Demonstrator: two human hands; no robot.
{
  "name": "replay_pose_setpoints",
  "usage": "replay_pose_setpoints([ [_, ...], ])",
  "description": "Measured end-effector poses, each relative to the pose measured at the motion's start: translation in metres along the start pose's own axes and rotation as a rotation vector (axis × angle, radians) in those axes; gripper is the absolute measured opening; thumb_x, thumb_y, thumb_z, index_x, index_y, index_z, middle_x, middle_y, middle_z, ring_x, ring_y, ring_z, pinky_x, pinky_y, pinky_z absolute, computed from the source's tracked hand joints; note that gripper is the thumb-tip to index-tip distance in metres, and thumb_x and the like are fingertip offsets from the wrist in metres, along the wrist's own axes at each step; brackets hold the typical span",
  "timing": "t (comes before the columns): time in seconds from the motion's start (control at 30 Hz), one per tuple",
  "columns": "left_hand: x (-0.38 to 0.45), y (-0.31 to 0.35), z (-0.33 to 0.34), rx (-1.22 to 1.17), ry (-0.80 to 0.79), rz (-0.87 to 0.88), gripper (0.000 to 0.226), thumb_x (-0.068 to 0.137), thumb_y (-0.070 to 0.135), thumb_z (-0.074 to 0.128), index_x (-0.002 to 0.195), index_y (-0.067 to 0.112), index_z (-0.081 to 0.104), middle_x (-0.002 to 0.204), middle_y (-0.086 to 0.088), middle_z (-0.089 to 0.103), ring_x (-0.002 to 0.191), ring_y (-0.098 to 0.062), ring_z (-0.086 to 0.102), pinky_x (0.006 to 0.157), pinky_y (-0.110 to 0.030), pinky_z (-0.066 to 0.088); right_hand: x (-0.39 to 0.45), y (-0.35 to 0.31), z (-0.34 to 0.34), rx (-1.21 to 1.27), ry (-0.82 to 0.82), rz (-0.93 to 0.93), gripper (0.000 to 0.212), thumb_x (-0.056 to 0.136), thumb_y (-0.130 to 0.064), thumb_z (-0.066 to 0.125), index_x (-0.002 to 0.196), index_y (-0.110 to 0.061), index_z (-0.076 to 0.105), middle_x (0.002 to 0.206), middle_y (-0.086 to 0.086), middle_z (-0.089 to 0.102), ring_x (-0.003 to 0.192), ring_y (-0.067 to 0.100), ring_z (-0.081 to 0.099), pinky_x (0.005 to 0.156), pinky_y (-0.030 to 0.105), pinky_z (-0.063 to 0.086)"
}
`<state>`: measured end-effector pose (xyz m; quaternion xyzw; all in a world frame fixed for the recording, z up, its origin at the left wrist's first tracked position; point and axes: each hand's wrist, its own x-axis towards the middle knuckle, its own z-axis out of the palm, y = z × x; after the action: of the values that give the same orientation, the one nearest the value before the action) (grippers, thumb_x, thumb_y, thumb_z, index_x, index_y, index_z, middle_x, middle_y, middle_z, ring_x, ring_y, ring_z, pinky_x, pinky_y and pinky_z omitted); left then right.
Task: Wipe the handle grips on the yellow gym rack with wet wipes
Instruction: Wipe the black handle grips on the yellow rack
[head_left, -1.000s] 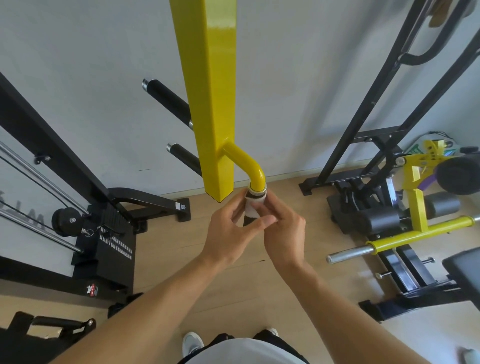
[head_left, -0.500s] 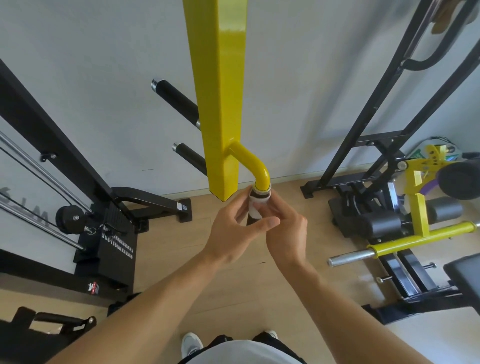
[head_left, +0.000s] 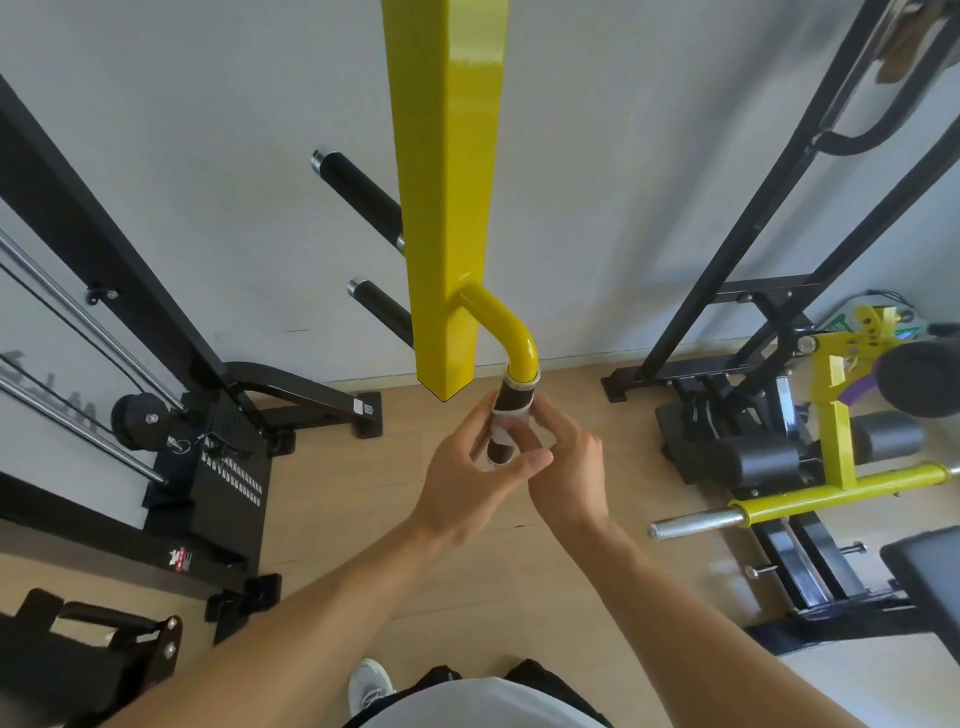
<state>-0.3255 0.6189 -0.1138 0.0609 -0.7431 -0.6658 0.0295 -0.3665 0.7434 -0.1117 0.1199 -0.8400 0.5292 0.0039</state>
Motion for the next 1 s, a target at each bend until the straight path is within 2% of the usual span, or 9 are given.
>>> replay_pose_setpoints([
  [0.13,-0.007,-0.006,0.012,0.002,0.085,0.042,0.071,0.082,0.033,0.078,0.145,0.034,0.046,0.135,0.013,0.063,0.130,-0.010,0.056,0.108,-0.031,0.045,-0.003,0.009,0.005,0.069,-0.104,0.023,0.031,0.104,-0.022,0.051,0.129,-0.039,0.053,0.104,-0.018,0.073,0.095,0.000,0.068,0.067,0.010,0.050],
  [0.27,-0.020,-0.021,0.023,-0.052,0.101,-0.129,0.082,0.078,0.060,0.074,0.149,0.042,0.038,0.145,0.017,0.054,0.138,-0.002,0.046,0.118,-0.040,0.035,-0.006,0.043,0.007,-0.022,-0.175,0.081,0.025,0.104,-0.029,0.049,0.129,-0.029,0.052,0.124,-0.009,0.068,0.108,0.008,0.064,0.078,0.016,0.052],
  [0.33,-0.023,-0.021,0.026,-0.056,0.111,-0.152,0.066,0.081,0.068,0.061,0.142,0.054,0.041,0.137,0.029,0.056,0.131,0.008,0.048,0.112,-0.029,0.039,-0.005,0.049,0.008,-0.145,-0.123,0.012,0.033,0.099,-0.028,0.059,0.131,-0.025,0.058,0.130,-0.009,0.060,0.116,0.010,0.055,0.091,0.021,0.047],
  [0.43,-0.027,-0.005,0.031,-0.059,0.160,-0.128,0.046,0.083,0.067,0.048,0.129,0.064,0.043,0.118,0.039,0.061,0.117,0.020,0.051,0.093,-0.009,0.038,0.005,0.039,0.010,-0.138,-0.092,-0.026,0.028,0.092,-0.017,0.068,0.119,-0.021,0.066,0.113,-0.009,0.061,0.103,0.011,0.059,0.079,0.015,0.045],
  [0.57,-0.037,0.004,0.036,-0.145,0.268,-0.023,0.071,0.085,0.064,0.052,0.150,0.038,0.038,0.150,0.023,0.046,0.140,0.006,0.039,0.116,-0.027,0.034,0.020,0.009,-0.001,0.072,-0.107,-0.030,0.026,0.095,-0.018,0.065,0.119,-0.028,0.067,0.107,-0.015,0.071,0.102,0.002,0.064,0.080,0.020,0.052],
  [0.73,-0.049,0.004,0.029,-0.183,0.494,-0.014,0.072,0.082,0.065,0.053,0.147,0.036,0.044,0.150,0.020,0.048,0.139,0.004,0.041,0.113,-0.023,0.038,0.026,-0.007,-0.003,0.212,-0.091,-0.055,0.025,0.095,-0.026,0.066,0.120,-0.028,0.062,0.099,-0.014,0.071,0.088,-0.004,0.066,0.071,0.009,0.052],
  [0.83,-0.054,-0.001,0.032,-0.142,0.575,-0.044,0.070,0.083,0.068,0.051,0.145,0.037,0.045,0.149,0.020,0.048,0.139,0.002,0.042,0.117,-0.035,0.036,0.028,-0.009,0.018,0.159,-0.173,-0.015,0.014,0.097,-0.034,0.060,0.106,-0.028,0.052,0.074,0.001,0.064,0.057,0.009,0.059,0.054,0.028,0.053],
  [0.9,-0.058,-0.001,0.035,-0.119,0.603,-0.051,0.068,0.083,0.069,0.050,0.144,0.039,0.046,0.148,0.022,0.047,0.140,-0.001,0.041,0.117,-0.035,0.036,0.029,-0.008,0.028,0.154,-0.164,-0.014,0.014,0.098,-0.039,0.057,0.104,-0.030,0.049,0.071,0.001,0.062,0.058,0.020,0.057,0.054,0.039,0.053],
  [1.0,-0.063,0.001,0.034,-0.102,0.641,-0.060,0.066,0.082,0.069,0.049,0.142,0.041,0.047,0.148,0.024,0.048,0.140,-0.002,0.040,0.116,-0.034,0.036,0.035,-0.013,0.024,0.150,-0.115,-0.079,0.013,0.096,-0.042,0.058,0.097,-0.032,0.050,0.068,-0.006,0.058,0.055,0.013,0.052,0.055,0.039,0.051],
])
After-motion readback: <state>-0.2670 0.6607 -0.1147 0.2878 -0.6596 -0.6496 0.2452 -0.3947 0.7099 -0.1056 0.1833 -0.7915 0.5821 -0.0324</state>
